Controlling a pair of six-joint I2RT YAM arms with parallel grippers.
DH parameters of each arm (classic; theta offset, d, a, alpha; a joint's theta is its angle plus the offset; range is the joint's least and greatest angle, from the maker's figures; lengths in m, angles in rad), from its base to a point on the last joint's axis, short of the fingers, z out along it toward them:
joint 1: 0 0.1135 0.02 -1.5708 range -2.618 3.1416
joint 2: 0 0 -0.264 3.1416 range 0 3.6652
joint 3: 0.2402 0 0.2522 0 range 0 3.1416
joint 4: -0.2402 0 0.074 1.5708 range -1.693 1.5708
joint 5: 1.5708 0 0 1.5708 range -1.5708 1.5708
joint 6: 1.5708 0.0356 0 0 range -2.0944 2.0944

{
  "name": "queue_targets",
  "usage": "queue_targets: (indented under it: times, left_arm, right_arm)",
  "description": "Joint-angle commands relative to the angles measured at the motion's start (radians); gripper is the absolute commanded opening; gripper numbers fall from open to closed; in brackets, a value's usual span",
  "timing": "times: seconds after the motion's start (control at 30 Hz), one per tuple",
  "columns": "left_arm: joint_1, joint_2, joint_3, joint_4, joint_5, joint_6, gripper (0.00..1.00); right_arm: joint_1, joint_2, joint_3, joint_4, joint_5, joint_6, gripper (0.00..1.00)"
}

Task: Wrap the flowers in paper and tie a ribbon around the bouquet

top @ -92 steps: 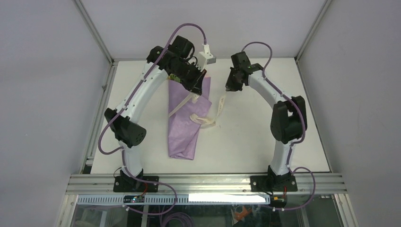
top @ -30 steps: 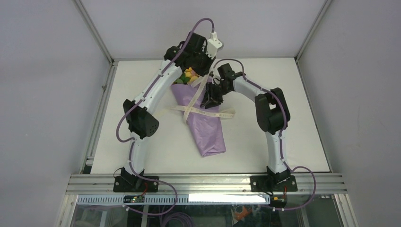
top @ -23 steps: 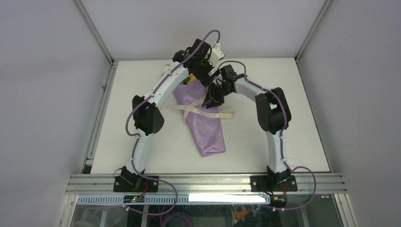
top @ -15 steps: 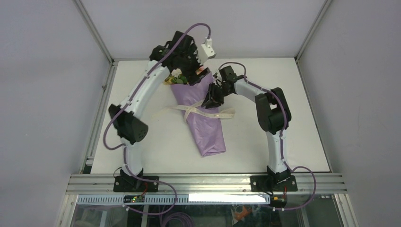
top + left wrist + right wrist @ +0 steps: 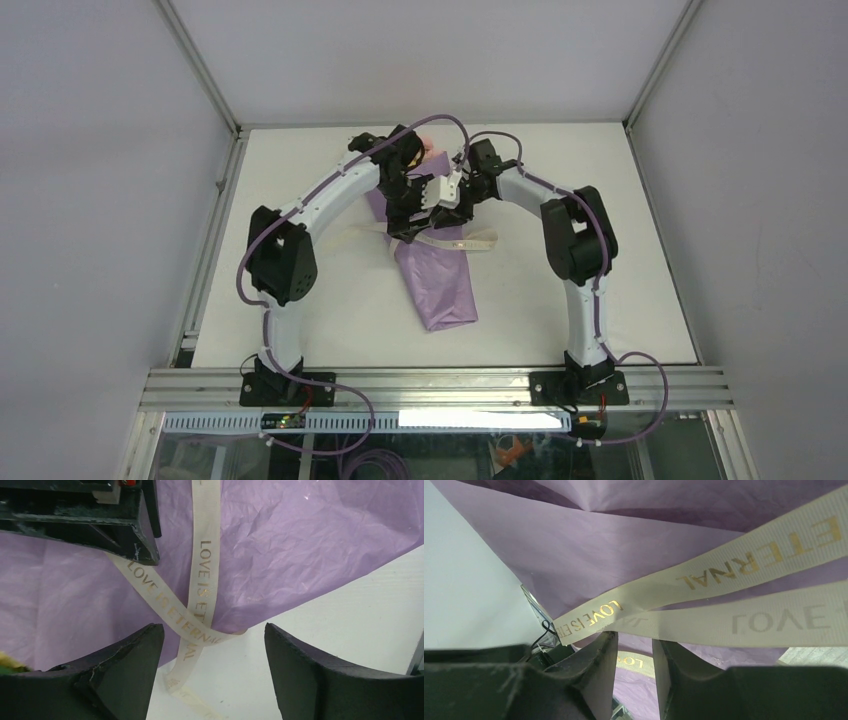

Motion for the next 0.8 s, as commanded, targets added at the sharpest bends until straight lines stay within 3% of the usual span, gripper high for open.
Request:
queue_targets:
  times: [0.0, 0.37, 0.43, 0.63, 0.67, 0.77]
  left_arm:
    - [0.005, 0.009, 0.001, 0.032, 0.042, 0.076, 0.75]
    - [-0.013, 0.026, -0.152, 0.224, -0.123, 0.103, 0.65]
    - [-0.013, 0.030, -0.160, 0.230, -0.132, 0.105, 0.55]
    - [-0.014, -0.011, -0.192, 0.231, -0.090, 0.101, 0.05]
    - [-0.014, -0.027, -0.198, 0.231, -0.076, 0.096, 0.00]
    - [-0.014, -0.086, -0.212, 0.231, -0.025, 0.055, 0.00]
  right_arm:
    - [0.000, -0.088, -0.006, 0.033, 0.014, 0.017, 0.34]
    - [-0.009, -0.090, -0.005, 0.044, 0.001, 0.024, 0.33]
    - [-0.012, -0.091, -0.008, 0.046, 0.000, 0.030, 0.33]
    - [-0.023, -0.108, -0.029, 0.064, -0.003, 0.042, 0.31]
    - [-0.025, -0.114, -0.033, 0.065, -0.004, 0.041, 0.31]
    - [-0.024, -0.139, -0.050, 0.072, -0.020, 0.032, 0.30]
